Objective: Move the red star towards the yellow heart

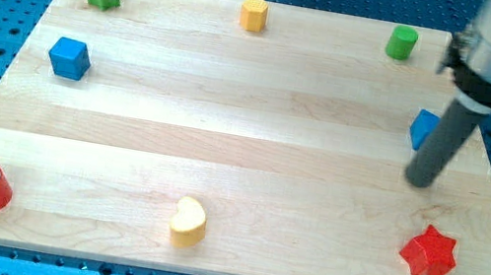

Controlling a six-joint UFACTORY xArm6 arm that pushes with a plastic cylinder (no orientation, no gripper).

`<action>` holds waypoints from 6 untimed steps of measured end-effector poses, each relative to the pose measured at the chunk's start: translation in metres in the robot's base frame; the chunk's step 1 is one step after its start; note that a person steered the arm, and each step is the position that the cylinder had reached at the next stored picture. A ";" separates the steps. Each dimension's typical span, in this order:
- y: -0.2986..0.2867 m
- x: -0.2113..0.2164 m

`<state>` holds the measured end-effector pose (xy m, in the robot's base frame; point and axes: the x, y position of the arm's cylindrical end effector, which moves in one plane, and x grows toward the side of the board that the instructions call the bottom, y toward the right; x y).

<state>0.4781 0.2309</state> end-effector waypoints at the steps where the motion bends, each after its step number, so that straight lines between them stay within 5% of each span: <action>1: 0.051 0.003; 2: 0.045 0.067; 3: -0.021 0.107; 4: -0.106 0.103; 6: -0.127 0.101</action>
